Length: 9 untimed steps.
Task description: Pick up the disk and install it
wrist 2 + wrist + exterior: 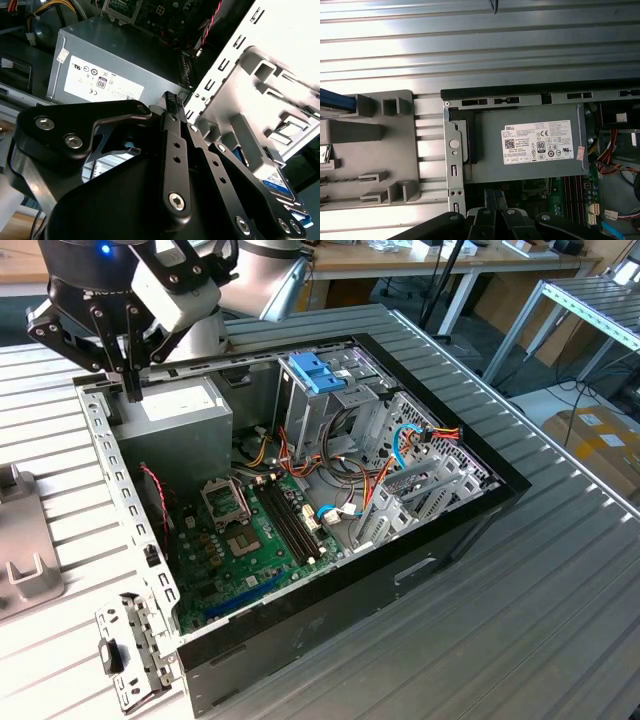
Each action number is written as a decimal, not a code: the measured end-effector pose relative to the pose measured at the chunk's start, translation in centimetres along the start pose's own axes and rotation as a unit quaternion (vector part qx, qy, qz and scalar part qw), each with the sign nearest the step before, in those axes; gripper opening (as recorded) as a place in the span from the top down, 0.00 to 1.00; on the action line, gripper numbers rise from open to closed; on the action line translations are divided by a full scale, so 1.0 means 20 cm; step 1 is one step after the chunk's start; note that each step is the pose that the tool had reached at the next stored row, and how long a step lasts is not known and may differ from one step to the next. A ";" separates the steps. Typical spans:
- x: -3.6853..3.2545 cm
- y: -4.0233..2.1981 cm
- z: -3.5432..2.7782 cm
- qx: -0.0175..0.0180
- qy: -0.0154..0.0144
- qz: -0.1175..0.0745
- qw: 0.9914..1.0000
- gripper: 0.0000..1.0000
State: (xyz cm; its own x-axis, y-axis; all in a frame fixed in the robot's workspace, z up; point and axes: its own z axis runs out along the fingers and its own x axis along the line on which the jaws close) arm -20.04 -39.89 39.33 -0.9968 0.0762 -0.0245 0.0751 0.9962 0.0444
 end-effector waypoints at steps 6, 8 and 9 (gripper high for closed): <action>0.013 -0.001 -0.001 0.000 0.000 0.000 1.000 0.89; 0.016 -0.001 -0.001 0.000 0.000 0.000 1.000 0.89; 0.018 -0.001 -0.001 0.000 0.000 0.000 1.000 0.89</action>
State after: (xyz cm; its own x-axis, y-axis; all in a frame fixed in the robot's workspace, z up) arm -20.40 -39.89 39.33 -0.9968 0.0762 -0.0245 0.0751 0.9962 0.0443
